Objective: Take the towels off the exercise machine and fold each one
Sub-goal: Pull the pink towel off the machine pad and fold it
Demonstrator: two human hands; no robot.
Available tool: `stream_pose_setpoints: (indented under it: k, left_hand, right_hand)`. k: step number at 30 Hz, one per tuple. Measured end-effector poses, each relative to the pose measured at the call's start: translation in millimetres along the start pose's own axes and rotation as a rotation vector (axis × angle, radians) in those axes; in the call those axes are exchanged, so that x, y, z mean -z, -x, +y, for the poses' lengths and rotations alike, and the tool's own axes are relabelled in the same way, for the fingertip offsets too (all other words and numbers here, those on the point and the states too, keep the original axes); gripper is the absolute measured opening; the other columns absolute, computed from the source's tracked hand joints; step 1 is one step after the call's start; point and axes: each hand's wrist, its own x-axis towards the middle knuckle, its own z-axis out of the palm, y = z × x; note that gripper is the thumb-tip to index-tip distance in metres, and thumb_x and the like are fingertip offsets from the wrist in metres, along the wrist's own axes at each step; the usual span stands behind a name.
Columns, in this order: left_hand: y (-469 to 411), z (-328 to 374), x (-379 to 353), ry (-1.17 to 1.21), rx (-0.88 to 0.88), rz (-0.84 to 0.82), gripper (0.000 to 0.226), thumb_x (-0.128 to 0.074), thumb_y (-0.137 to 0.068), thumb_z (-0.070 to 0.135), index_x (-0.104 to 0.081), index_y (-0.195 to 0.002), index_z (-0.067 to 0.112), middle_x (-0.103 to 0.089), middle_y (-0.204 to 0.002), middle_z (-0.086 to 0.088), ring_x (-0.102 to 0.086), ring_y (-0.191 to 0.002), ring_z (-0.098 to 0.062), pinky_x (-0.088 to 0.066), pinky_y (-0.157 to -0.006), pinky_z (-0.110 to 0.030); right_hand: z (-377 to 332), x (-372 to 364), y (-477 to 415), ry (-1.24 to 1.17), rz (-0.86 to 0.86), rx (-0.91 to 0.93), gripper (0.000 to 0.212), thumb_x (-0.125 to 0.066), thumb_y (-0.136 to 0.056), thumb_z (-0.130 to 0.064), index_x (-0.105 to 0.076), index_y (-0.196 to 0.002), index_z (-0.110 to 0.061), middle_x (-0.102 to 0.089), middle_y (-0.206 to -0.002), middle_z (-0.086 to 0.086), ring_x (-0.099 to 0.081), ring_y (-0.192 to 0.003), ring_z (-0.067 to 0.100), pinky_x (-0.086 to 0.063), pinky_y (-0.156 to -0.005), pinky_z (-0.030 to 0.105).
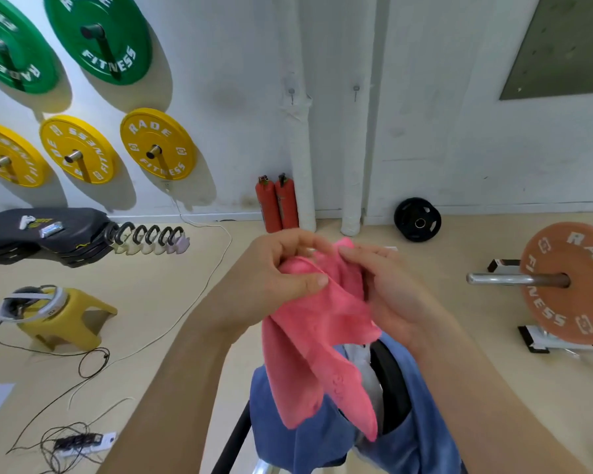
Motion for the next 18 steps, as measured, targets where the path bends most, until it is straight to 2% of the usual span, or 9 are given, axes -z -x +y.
stream_pose_setpoints:
  k: [2,4,6,8,10,13,15,18]
  left_hand:
    - [3,1,0,-0.042,-0.011,0.064,0.012,-0.075,-0.074,0.007,-0.071,-0.08,0.017,-0.068,-0.078,0.005,-0.061,-0.076,-0.004,-0.047,-0.072,-0.014]
    - [5,0,-2,0.011,0.019,0.158,0.01,-0.072,-0.08,0.009,-0.067,-0.076,0.017,-0.064,-0.069,0.006,-0.055,-0.064,-0.005,-0.045,-0.06,-0.014]
    - [7,0,-3,0.11,0.062,0.221,0.013,-0.064,-0.087,0.014,-0.063,-0.076,0.022,-0.054,-0.062,0.003,-0.045,-0.053,-0.009,-0.037,-0.046,-0.017]
    - [10,0,-4,0.236,0.081,0.289,0.017,-0.058,-0.091,0.015,-0.058,-0.077,0.025,-0.045,-0.059,0.001,-0.037,-0.05,-0.011,-0.029,-0.043,-0.019]
    - [10,-6,-4,0.293,0.086,0.39,0.021,-0.054,-0.094,0.011,-0.059,-0.081,0.027,-0.044,-0.061,-0.004,-0.035,-0.052,-0.016,-0.028,-0.047,-0.024]
    - [8,-15,-9,0.32,0.108,0.478,0.036,-0.044,-0.094,-0.001,-0.063,-0.084,0.029,-0.062,-0.076,-0.01,-0.047,-0.067,-0.023,-0.037,-0.062,-0.032]
    - [9,-18,-13,0.319,0.116,0.532,0.048,-0.037,-0.087,-0.011,-0.066,-0.076,0.026,-0.066,-0.079,-0.003,-0.053,-0.072,-0.019,-0.039,-0.067,-0.031]
    - [14,-20,-15,0.202,0.13,0.604,0.052,-0.035,-0.078,-0.014,-0.071,-0.067,0.021,-0.069,-0.074,0.003,-0.059,-0.073,-0.011,-0.045,-0.07,-0.026]
  right_hand:
    - [4,-4,2,-0.075,0.006,-0.048,0.022,-0.055,-0.092,-0.015,-0.07,-0.096,0.001,-0.065,-0.085,0.015,-0.06,-0.077,0.022,-0.048,-0.074,0.033]
    - [8,-9,4,-0.109,0.019,-0.075,0.032,-0.055,-0.092,-0.016,-0.064,-0.111,0.008,-0.061,-0.097,0.019,-0.057,-0.087,0.025,-0.046,-0.078,0.035]
    - [12,-12,5,-0.082,0.055,-0.074,0.028,-0.055,-0.092,-0.018,-0.068,-0.106,0.004,-0.061,-0.096,0.017,-0.054,-0.089,0.024,-0.043,-0.08,0.035]
    - [16,-13,6,-0.058,0.065,-0.058,0.023,-0.054,-0.094,-0.019,-0.073,-0.09,-0.005,-0.066,-0.079,0.008,-0.058,-0.075,0.016,-0.046,-0.073,0.03]
    - [19,-17,6,-0.082,0.07,-0.02,0.026,-0.052,-0.095,-0.015,-0.073,-0.083,-0.007,-0.07,-0.074,0.004,-0.064,-0.071,0.012,-0.052,-0.068,0.025]
    - [21,-25,8,-0.103,0.076,0.012,0.025,-0.05,-0.095,-0.012,-0.072,-0.086,-0.003,-0.072,-0.083,0.009,-0.069,-0.073,0.012,-0.057,-0.066,0.024]
    - [21,-32,11,-0.122,0.067,0.016,0.023,-0.053,-0.094,-0.013,-0.07,-0.097,0.002,-0.072,-0.09,0.015,-0.069,-0.081,0.019,-0.056,-0.073,0.03]
    - [21,-39,20,-0.031,0.034,0.057,0.024,-0.056,-0.094,-0.025,-0.077,-0.091,-0.013,-0.075,-0.09,0.011,-0.07,-0.083,0.02,-0.055,-0.072,0.031]
